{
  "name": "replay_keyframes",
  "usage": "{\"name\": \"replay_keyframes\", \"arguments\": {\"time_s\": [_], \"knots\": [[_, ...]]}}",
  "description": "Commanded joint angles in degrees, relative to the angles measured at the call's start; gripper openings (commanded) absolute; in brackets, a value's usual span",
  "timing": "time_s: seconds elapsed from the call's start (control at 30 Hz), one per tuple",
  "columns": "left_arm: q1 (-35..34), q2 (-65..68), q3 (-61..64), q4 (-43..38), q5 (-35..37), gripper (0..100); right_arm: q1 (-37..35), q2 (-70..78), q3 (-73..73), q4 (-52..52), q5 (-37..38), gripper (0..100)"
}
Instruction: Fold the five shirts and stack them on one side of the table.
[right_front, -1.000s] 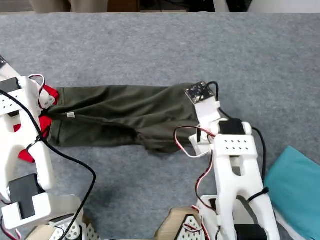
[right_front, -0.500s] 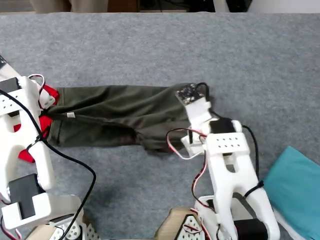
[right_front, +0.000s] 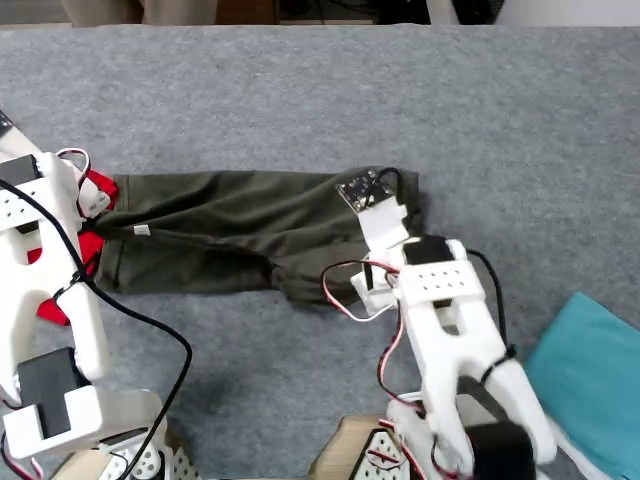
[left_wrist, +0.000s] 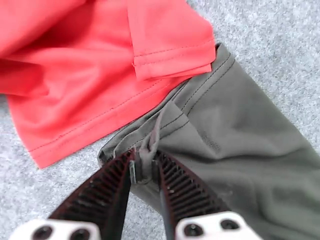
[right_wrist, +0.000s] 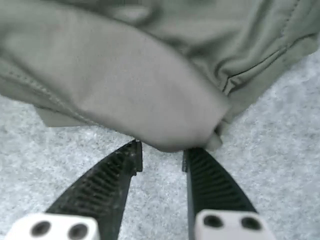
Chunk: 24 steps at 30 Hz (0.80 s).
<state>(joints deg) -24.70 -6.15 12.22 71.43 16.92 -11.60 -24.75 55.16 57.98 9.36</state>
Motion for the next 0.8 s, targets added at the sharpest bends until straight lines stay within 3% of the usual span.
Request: {"name": "replay_keyframes", "arguments": {"time_s": [0.0,0.23,0.43,0.57,0.77], "knots": [[-0.18,-0.22,-2.46,-0.09,-0.53,2,0.4,4.53,-3.38,-2.29,-0.88,16.1],[-0.35,-0.22,-2.2,-0.09,-0.35,2,6.46,7.96,-8.48,-2.37,-0.7,16.1],[-0.18,-0.22,-2.29,-0.09,-0.26,2,3.74,7.87,-8.13,-0.62,0.97,14.8],[-0.26,-0.31,-2.64,-0.09,-0.26,2,2.42,8.04,-8.13,-0.62,0.88,3.4],[-0.44,-0.4,-2.46,0.09,-0.26,2,2.77,7.87,-8.4,-0.35,0.88,3.5]]}}
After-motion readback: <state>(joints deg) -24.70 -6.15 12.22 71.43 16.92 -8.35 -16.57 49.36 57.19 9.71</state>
